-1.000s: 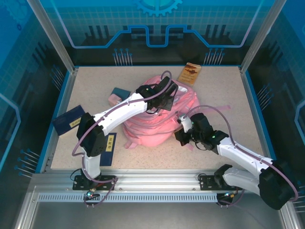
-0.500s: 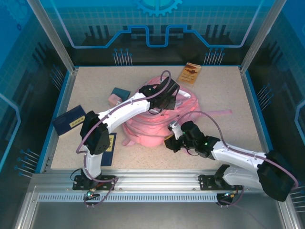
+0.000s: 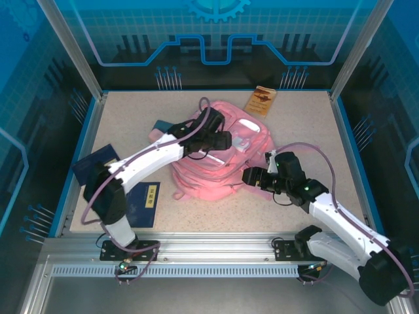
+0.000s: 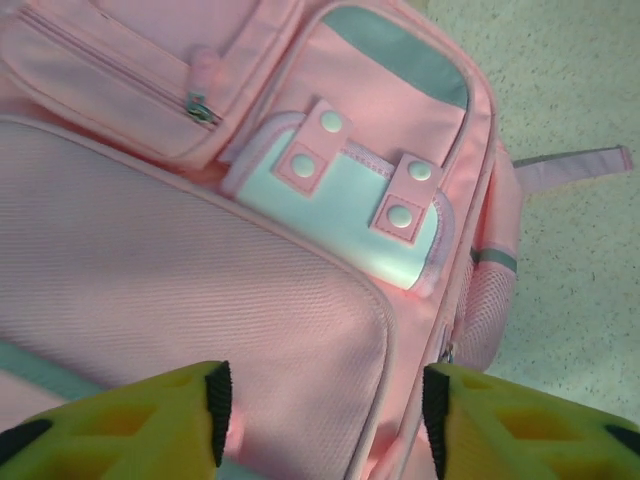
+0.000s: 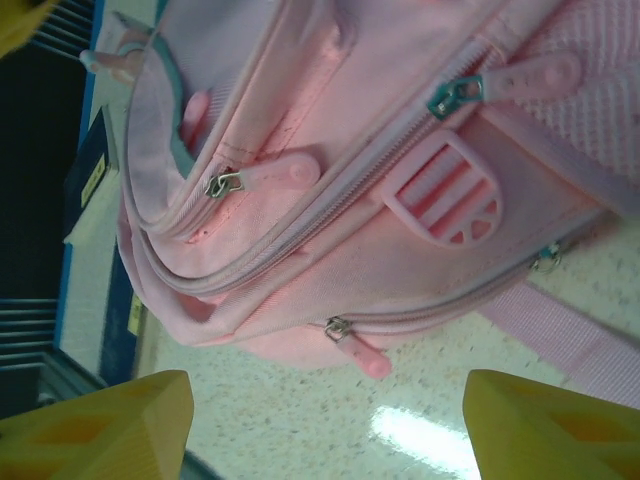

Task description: Pack the student bag

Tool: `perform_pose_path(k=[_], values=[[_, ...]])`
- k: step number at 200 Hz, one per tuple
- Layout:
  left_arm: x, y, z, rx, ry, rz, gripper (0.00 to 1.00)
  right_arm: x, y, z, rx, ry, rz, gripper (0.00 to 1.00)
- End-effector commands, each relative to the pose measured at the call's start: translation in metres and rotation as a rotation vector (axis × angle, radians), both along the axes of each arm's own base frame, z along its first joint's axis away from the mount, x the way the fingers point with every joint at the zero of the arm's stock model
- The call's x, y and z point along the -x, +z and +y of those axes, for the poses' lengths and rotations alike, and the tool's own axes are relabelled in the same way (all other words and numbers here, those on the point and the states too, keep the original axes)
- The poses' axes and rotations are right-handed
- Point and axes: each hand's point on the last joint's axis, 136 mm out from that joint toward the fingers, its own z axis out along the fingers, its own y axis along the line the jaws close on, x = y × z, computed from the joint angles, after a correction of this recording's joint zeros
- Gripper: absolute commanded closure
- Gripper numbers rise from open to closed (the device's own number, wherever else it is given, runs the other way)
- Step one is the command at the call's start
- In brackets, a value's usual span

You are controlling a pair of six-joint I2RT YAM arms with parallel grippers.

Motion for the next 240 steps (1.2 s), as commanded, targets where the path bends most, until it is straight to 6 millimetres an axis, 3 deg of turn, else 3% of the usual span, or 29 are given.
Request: perform_pose_path(k=[1,50,94,172,240], values=[[0.018,0.005,0.014,0.039,0.018,0.002,0.42,0.004,-0.001,0.011,-0.12,-0.059,0.197,0.27],[0.073,-0.028,0.041,0.04,0.046,0.089,0.44,-0.019,-0.001,0.032,-0.198,-0.11,0.3,0.34],[0.106,-0.054,0.053,0.074,0.081,0.142,0.47,-0.017,-0.017,0.048,-0.188,-0.14,0.378,0.38],[0.122,-0.065,0.048,0.098,0.081,0.166,0.52,-0.018,-0.039,0.074,-0.165,-0.113,0.448,0.55],[0.131,-0.069,0.04,0.112,0.075,0.182,0.52,-0.013,-0.056,0.062,-0.107,-0.172,0.501,0.5]])
